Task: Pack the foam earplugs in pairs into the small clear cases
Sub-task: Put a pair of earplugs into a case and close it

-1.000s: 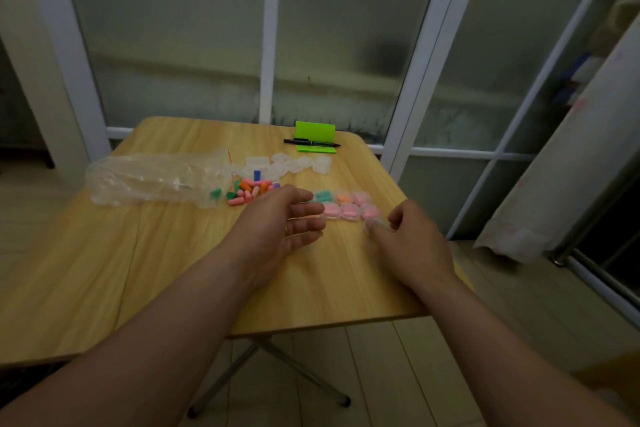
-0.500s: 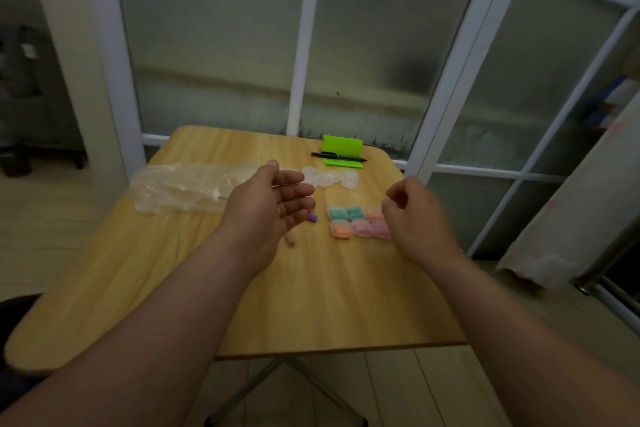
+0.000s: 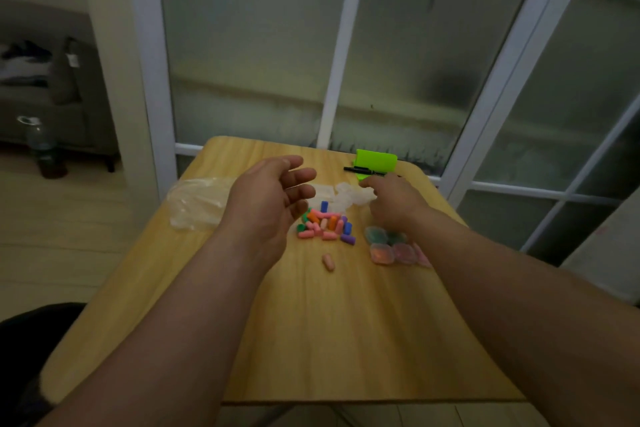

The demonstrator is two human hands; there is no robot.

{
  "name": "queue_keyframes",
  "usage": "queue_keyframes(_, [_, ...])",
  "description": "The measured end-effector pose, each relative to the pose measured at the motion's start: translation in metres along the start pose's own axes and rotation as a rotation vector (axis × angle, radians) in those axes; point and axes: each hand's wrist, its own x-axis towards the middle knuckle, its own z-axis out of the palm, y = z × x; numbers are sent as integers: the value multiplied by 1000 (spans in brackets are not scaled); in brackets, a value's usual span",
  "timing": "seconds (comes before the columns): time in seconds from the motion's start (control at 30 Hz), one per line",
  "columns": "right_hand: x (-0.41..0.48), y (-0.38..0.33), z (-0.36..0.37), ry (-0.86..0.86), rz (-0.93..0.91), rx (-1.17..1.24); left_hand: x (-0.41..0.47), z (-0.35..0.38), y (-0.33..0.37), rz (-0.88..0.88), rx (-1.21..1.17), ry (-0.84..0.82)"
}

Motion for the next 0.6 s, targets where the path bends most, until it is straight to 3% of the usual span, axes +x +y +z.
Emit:
queue_keyframes(0.17, [12, -3, 5, -8, -8, -130, 2, -5, 5, 3, 16, 4])
queue_keyframes(0.33, [10, -6, 4, 25, -2, -123, 4, -5, 2, -9, 38, 7])
queue_keyframes(0.6, [1, -11, -5, -69, 49, -51, -6, 4, -3, -29, 67, -27])
